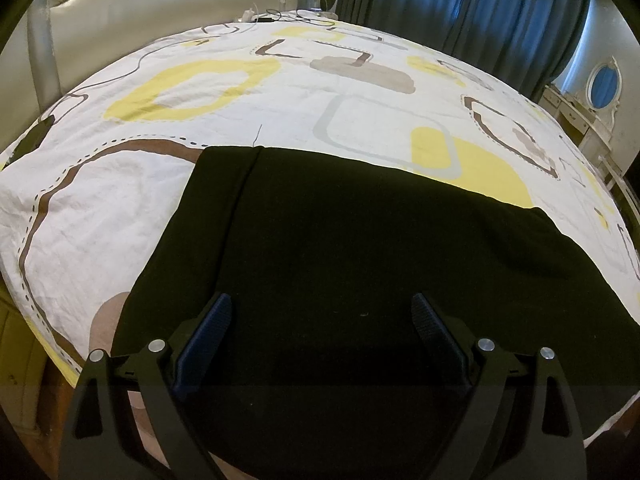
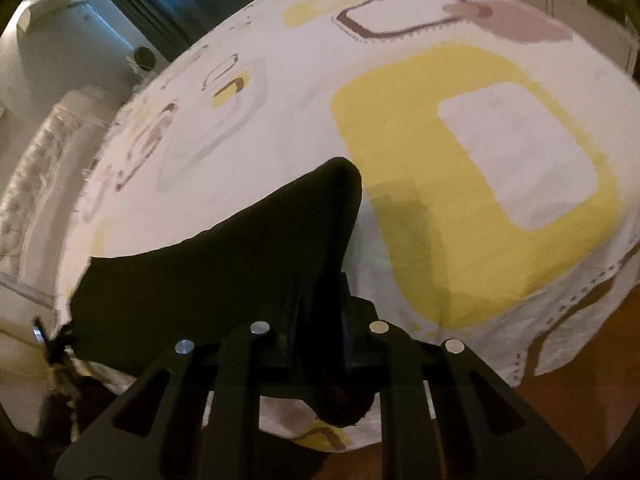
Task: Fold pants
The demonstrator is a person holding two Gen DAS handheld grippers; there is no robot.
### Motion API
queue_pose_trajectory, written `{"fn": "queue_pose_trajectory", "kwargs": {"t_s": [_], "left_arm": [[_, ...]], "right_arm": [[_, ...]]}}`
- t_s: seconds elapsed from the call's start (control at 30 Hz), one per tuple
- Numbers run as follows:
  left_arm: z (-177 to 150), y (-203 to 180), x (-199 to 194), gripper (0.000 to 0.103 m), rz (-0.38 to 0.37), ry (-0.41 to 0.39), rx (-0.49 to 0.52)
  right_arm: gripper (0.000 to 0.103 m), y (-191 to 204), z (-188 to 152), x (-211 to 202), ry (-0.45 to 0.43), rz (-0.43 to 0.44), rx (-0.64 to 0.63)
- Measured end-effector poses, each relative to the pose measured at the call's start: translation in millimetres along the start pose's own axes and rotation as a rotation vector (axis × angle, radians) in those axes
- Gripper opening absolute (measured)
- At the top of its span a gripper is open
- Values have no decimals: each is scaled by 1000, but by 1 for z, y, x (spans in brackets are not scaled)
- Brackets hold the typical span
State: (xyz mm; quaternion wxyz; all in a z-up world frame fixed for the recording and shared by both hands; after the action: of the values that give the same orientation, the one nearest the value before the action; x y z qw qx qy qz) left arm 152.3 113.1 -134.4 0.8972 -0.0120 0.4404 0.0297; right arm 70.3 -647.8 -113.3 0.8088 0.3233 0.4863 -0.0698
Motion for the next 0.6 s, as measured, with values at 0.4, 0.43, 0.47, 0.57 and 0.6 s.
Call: {"fn": "queue_pose_trajectory", "kwargs": {"t_s": [0.4, 0.43, 0.47, 0.57, 0.6], "left_arm": [[0, -1, 1, 93, 3, -26, 11], [0, -2, 1, 94, 2, -28, 11], [0, -2, 1, 95, 3, -29, 15], [0, -4, 2, 96, 9, -34, 34], [0, -5, 2, 97, 8, -38, 40]], "right_arm": [[15, 46, -22, -12, -90, -119, -57], [15, 49, -23, -12, -88, -122, -59], [15, 51, -23, -13, -92, -126, -62], [15, 59, -26, -18, -104, -148, -76], [15, 60, -26, -19, -107, -145, -76]]}}
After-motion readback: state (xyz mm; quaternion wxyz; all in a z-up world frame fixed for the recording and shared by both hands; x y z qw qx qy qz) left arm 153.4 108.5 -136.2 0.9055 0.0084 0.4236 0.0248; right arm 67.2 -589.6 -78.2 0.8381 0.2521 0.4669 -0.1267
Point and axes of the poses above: each gripper's, at about its wrist camera, not at the fingertips, and x roughly the way its jaws point, y to its left, z to its top, the point moved 7 cm from there along x, roughly the way its jaws point, and after that the axes turned 13 degrees about x, right-handed, at the moved point
